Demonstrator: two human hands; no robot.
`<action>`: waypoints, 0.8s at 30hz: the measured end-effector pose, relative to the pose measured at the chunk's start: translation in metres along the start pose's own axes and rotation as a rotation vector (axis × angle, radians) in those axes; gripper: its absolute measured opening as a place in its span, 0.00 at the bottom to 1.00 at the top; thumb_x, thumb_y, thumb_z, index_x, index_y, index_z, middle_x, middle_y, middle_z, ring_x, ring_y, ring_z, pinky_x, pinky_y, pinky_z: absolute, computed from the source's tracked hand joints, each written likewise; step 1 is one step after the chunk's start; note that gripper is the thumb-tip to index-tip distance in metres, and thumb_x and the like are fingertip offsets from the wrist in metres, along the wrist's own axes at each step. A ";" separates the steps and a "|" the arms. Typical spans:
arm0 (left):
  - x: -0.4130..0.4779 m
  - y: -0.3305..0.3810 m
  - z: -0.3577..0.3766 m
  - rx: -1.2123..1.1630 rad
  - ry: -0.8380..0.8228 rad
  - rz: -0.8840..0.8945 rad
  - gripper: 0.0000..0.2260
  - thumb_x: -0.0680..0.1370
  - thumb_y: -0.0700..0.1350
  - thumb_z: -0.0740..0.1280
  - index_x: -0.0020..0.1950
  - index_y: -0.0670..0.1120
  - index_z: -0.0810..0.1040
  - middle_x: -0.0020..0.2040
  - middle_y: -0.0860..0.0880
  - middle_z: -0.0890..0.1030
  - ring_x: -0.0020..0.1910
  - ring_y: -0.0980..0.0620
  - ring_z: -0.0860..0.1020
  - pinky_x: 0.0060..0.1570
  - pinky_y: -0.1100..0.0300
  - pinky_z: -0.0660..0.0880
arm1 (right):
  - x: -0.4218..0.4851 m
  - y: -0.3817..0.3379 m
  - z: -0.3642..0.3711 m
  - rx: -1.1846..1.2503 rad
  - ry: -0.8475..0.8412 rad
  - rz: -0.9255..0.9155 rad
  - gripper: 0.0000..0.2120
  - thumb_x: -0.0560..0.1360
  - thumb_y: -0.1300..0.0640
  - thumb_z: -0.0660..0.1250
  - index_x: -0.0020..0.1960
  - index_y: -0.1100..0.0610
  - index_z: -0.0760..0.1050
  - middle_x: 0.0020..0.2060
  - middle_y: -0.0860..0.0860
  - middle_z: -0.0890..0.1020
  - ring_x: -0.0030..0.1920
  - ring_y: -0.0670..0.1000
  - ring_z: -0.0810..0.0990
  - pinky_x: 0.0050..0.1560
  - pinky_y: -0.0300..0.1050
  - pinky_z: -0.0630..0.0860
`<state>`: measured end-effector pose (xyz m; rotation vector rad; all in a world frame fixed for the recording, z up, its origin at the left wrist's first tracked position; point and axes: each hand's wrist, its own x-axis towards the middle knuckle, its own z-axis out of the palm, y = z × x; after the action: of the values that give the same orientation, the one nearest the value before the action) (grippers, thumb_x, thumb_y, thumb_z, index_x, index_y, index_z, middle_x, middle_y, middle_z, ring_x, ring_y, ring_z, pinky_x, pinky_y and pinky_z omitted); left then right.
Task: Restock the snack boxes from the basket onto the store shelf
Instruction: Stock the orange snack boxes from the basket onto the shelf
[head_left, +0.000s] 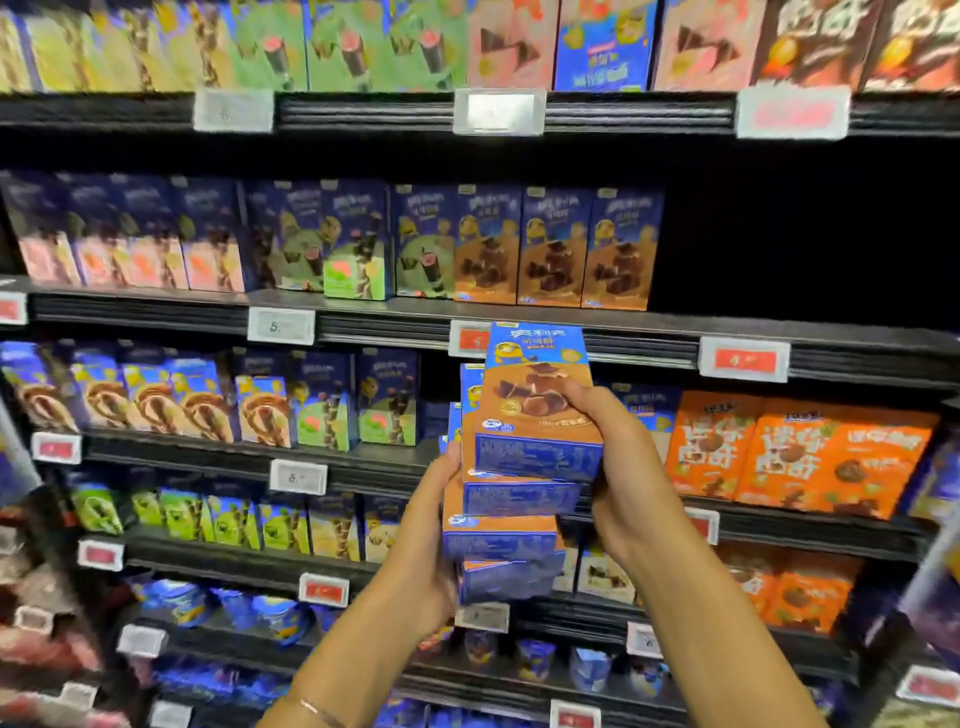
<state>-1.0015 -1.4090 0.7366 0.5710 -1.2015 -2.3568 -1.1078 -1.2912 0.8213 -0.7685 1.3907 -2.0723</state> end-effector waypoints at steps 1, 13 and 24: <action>0.005 0.004 -0.005 -0.002 -0.010 -0.007 0.30 0.77 0.69 0.66 0.65 0.46 0.85 0.62 0.39 0.85 0.53 0.38 0.85 0.61 0.40 0.79 | 0.005 0.001 0.004 0.000 0.008 -0.017 0.10 0.77 0.49 0.68 0.44 0.53 0.85 0.47 0.56 0.88 0.46 0.56 0.87 0.48 0.49 0.80; 0.036 0.020 -0.038 -0.014 -0.044 -0.108 0.28 0.74 0.69 0.69 0.61 0.49 0.87 0.61 0.41 0.85 0.57 0.36 0.85 0.57 0.38 0.82 | 0.114 -0.049 0.010 -0.169 -0.024 -0.234 0.10 0.79 0.65 0.63 0.51 0.59 0.83 0.47 0.54 0.88 0.45 0.53 0.87 0.47 0.48 0.81; 0.044 0.020 -0.020 -0.030 -0.013 -0.079 0.29 0.74 0.68 0.70 0.66 0.49 0.85 0.63 0.41 0.84 0.57 0.37 0.85 0.56 0.42 0.82 | 0.215 -0.051 0.011 -0.577 0.103 -0.286 0.12 0.78 0.63 0.70 0.60 0.56 0.73 0.51 0.55 0.85 0.49 0.52 0.86 0.54 0.55 0.83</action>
<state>-1.0234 -1.4561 0.7350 0.6052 -1.1676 -2.4437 -1.2567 -1.4302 0.9079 -1.1589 2.0820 -1.9403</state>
